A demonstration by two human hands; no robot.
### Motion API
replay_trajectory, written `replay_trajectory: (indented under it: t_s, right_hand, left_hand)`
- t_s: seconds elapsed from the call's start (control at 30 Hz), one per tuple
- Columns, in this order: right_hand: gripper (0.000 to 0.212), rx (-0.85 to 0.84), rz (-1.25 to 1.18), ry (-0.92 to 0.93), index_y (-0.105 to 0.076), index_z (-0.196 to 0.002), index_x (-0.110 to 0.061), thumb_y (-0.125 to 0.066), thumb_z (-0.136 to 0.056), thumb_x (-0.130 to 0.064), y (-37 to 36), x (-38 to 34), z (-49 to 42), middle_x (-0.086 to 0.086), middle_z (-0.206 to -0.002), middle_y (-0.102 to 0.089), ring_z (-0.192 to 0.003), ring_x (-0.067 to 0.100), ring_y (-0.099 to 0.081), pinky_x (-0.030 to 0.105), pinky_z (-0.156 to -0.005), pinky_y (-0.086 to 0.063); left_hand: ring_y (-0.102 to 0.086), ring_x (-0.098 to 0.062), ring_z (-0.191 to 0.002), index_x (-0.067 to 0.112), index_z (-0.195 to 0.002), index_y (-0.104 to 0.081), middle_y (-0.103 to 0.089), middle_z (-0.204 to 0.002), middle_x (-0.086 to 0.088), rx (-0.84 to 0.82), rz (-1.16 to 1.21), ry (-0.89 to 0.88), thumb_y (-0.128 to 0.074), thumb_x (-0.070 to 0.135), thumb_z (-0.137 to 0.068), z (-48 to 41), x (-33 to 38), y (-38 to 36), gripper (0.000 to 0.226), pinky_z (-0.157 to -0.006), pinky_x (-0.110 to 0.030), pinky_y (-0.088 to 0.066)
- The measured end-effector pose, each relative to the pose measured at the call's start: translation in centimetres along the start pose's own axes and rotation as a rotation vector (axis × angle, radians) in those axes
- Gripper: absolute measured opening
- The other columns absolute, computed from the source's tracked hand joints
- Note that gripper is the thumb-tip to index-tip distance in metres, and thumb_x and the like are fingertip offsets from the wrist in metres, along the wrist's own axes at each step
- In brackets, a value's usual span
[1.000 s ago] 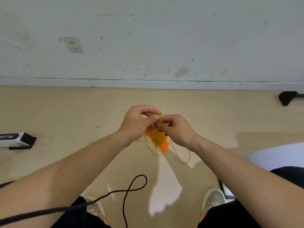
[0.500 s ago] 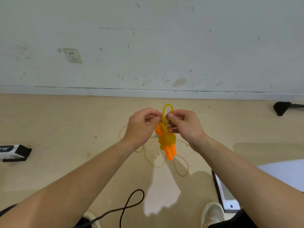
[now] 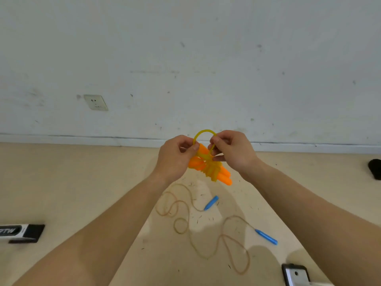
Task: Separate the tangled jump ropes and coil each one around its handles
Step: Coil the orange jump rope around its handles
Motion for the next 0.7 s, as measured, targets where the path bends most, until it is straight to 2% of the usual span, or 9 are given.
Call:
replay_trajectory:
  t_s: [0.17, 0.33, 0.43, 0.57, 0.7]
  right_hand:
    - [0.020, 0.000, -0.034, -0.025, -0.068, -0.095, 0.000, -0.052, -0.102, -0.011, 4.7, -13.8, 0.1, 0.008, -0.080, -0.073, -0.066, 0.015, -0.065, 0.037, -0.068, -0.061]
    - [0.020, 0.009, -0.035, 0.018, -0.068, -0.093, -0.002, -0.053, -0.101, -0.012, 11.1, -30.1, 1.8, 0.006, -0.080, -0.073, -0.063, 0.015, -0.063, 0.037, -0.067, -0.060]
    - [0.019, 0.020, -0.028, 0.039, -0.068, -0.093, -0.004, -0.054, -0.101, -0.013, 15.1, -38.7, 3.0, 0.004, -0.080, -0.074, -0.060, 0.012, -0.061, 0.035, -0.064, -0.059]
    - [0.019, 0.039, -0.009, 0.077, -0.069, -0.093, -0.005, -0.055, -0.101, -0.016, 20.1, -48.0, 4.4, 0.003, -0.082, -0.074, -0.059, 0.011, -0.059, 0.032, -0.063, -0.056]
    - [0.020, 0.051, -0.006, 0.118, -0.068, -0.091, -0.006, -0.053, -0.101, -0.016, 24.2, -55.3, 5.4, -0.001, -0.079, -0.072, -0.057, 0.010, -0.057, 0.027, -0.059, -0.053]
  left_hand:
    - [-0.069, -0.017, -0.087, 0.030, -0.084, -0.072, -0.074, -0.089, 0.004, -0.016, -0.021, -0.010, -0.071, 0.028, -0.091, -2.7, 13.9, 5.1, 0.007, -0.086, -0.038, -0.056]
    - [-0.070, -0.015, -0.085, 0.033, -0.081, -0.071, -0.075, -0.087, 0.006, -0.041, -0.023, -0.043, -0.071, 0.028, -0.091, -4.1, 30.9, 10.1, 0.011, -0.084, -0.032, -0.055]
    - [-0.069, -0.015, -0.086, 0.027, -0.083, -0.073, -0.074, -0.088, 0.005, -0.059, -0.031, -0.068, -0.072, 0.025, -0.090, -4.6, 40.4, 12.5, 0.007, -0.082, -0.031, -0.054]
    - [-0.069, -0.018, -0.089, 0.024, -0.084, -0.075, -0.074, -0.088, 0.004, -0.058, -0.040, -0.126, -0.074, 0.024, -0.088, -5.4, 50.9, 14.5, 0.005, -0.085, -0.036, -0.055]
    - [-0.069, -0.017, -0.085, 0.028, -0.079, -0.073, -0.074, -0.082, 0.006, -0.034, -0.020, -0.168, -0.076, 0.018, -0.087, -5.5, 59.6, 15.8, 0.013, -0.086, -0.041, -0.057]
Point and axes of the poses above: each hand's wrist, its own z-axis away from the middle knuckle, its own y-axis out of the back of the hand, x = y × z, the point moved 3 cm from there along -z, towards the middle knuckle
